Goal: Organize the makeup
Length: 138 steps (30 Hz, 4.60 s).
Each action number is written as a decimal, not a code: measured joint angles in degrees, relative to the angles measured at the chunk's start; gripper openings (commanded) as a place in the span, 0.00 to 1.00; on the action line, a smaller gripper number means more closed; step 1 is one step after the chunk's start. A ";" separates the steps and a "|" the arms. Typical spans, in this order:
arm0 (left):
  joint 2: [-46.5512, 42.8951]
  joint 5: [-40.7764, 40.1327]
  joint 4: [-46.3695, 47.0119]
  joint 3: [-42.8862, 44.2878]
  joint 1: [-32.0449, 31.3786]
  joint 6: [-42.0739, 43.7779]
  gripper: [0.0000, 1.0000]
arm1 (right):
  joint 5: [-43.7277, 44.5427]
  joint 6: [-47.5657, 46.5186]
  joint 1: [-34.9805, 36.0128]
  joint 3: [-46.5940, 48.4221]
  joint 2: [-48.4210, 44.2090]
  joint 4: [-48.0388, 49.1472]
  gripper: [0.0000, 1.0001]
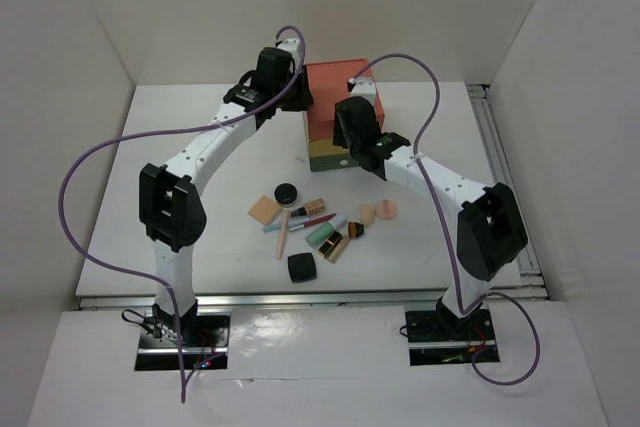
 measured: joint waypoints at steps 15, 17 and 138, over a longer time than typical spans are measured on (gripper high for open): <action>0.00 -0.42 0.13 0.00 -0.07 0.98 0.33 | -4.37 -2.91 -0.59 -5.14 -3.58 4.68 0.00; 0.00 -0.39 0.07 0.04 -0.15 0.96 0.33 | -5.25 -2.01 -0.46 -7.89 -6.23 4.87 0.00; -42.60 -10.19 -14.05 -56.50 -1.75 -15.74 1.00 | -1.49 1.53 2.47 3.52 -6.67 -20.98 0.98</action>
